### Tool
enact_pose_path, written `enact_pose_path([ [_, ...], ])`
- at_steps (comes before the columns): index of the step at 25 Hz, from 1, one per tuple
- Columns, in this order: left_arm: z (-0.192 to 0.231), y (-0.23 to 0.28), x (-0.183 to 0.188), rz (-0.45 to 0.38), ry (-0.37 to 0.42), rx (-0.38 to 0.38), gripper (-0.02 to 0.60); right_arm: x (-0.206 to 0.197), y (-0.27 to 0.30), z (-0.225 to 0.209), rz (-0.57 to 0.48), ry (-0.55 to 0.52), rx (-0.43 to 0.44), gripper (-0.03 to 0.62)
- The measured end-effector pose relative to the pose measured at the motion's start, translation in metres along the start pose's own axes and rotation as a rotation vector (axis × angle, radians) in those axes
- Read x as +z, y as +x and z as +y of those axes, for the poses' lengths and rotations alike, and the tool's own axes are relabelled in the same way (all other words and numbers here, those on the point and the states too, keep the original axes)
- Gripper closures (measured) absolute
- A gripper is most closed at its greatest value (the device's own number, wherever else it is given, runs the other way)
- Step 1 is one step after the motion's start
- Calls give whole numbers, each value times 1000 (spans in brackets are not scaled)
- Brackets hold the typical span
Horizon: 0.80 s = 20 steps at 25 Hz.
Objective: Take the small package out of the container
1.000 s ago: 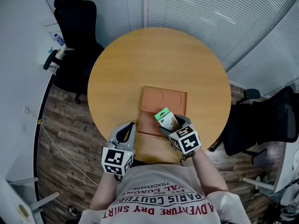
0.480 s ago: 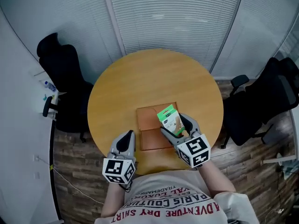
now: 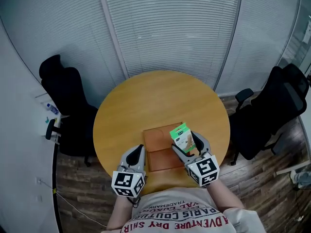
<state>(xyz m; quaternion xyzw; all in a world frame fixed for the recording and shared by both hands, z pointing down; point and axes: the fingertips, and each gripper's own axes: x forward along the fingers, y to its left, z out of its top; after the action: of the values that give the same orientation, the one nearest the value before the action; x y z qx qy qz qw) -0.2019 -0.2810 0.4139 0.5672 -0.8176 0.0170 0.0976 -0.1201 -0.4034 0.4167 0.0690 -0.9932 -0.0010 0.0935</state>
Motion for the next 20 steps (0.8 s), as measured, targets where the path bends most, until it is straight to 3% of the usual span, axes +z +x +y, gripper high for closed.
enact_pose_path([
  [20,-8,10,-1,34,59,-1,571,-4,5,2,-14,8,37,233],
])
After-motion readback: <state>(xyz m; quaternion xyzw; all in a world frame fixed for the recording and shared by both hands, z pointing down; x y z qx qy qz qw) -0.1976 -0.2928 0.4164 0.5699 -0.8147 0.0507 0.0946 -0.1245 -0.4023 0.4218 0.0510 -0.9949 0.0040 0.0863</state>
